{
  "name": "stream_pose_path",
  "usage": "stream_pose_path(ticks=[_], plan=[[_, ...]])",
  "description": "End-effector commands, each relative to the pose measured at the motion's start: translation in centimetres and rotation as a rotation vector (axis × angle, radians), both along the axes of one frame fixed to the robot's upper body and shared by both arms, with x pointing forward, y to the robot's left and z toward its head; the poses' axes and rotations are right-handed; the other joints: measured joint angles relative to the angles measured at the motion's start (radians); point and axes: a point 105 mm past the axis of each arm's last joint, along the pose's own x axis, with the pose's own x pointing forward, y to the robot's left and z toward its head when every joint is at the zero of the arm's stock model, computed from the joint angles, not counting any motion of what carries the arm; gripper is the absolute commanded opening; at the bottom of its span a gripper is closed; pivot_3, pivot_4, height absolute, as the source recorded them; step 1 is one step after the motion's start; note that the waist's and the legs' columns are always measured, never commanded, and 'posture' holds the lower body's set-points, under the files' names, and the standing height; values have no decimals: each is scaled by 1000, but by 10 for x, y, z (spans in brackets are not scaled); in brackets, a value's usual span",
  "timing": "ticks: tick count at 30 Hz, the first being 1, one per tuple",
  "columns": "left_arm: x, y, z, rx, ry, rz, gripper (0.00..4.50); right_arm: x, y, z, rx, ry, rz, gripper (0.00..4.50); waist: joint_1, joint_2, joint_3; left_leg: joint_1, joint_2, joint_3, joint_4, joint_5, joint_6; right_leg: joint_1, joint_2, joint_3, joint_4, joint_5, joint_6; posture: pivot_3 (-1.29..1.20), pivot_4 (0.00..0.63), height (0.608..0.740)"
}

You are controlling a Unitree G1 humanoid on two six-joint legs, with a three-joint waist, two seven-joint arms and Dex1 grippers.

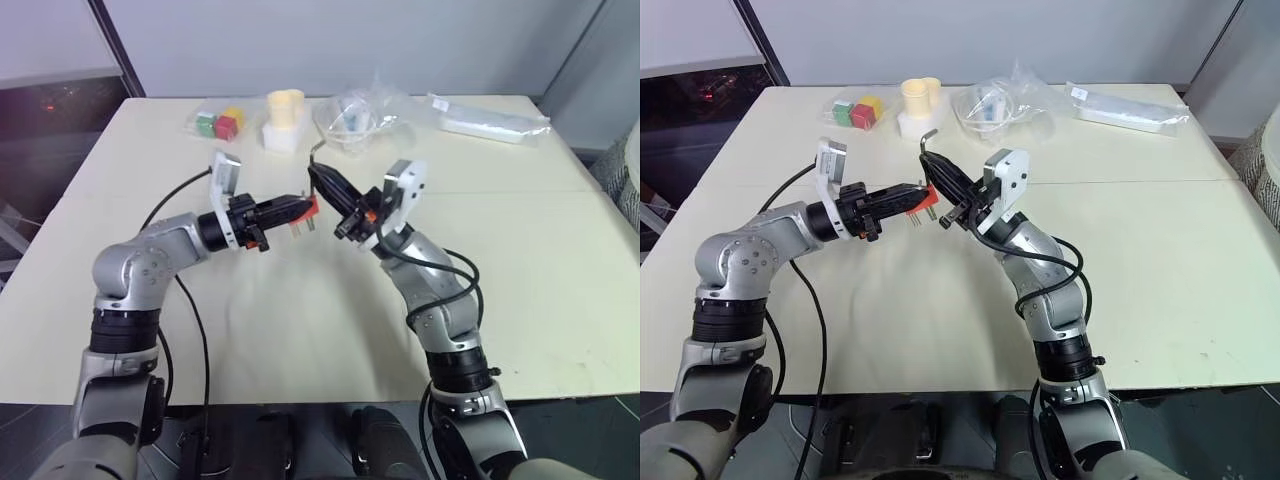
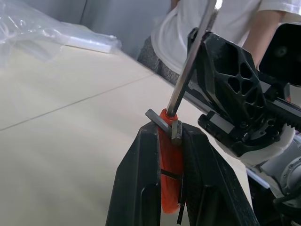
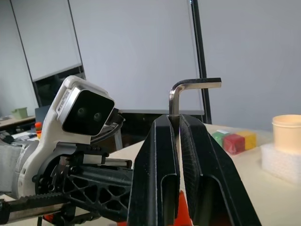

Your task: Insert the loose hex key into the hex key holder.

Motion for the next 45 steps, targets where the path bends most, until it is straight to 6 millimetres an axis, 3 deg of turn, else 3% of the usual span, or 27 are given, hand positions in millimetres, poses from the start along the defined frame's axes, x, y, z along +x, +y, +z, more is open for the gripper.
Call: stream_pose_path(ticks=[1,30,31,32,37,45], plan=[[-1,3,22,-34,-77,1,120,-9,3,3,-26,-38,19,65,0,0,0,0,0,0,0,0,0,0,0,0,0,0,0,0,150,740],[-7,-2,14,40,-110,-29,120,-11,11,-14,-155,-20,50,65,1,0,0,0,0,0,0,0,0,0,0,0,0,0,0,0,150,740],[-8,-2,14,41,-110,-29,120,-11,10,-14,-156,-19,49,767,1,0,0,0,0,0,0,0,0,0,0,0,0,0,0,0,150,740],[-8,-2,14,41,-110,-30,120,-11,10,-14,-157,-19,49,1102,1,0,0,0,0,0,0,0,0,0,0,0,0,0,0,0,150,740],[-8,-2,13,42,-106,-31,120,-13,4,-15,-182,-23,55,3723,1,0,0,0,0,0,0,0,0,0,0,0,0,0,0,0,150,740],[-12,2,10,47,-88,-27,120,-21,-25,-20,-221,2,37,3723,3,0,0,0,0,0,0,0,0,0,0,0,-1,0,0,0,150,740]])
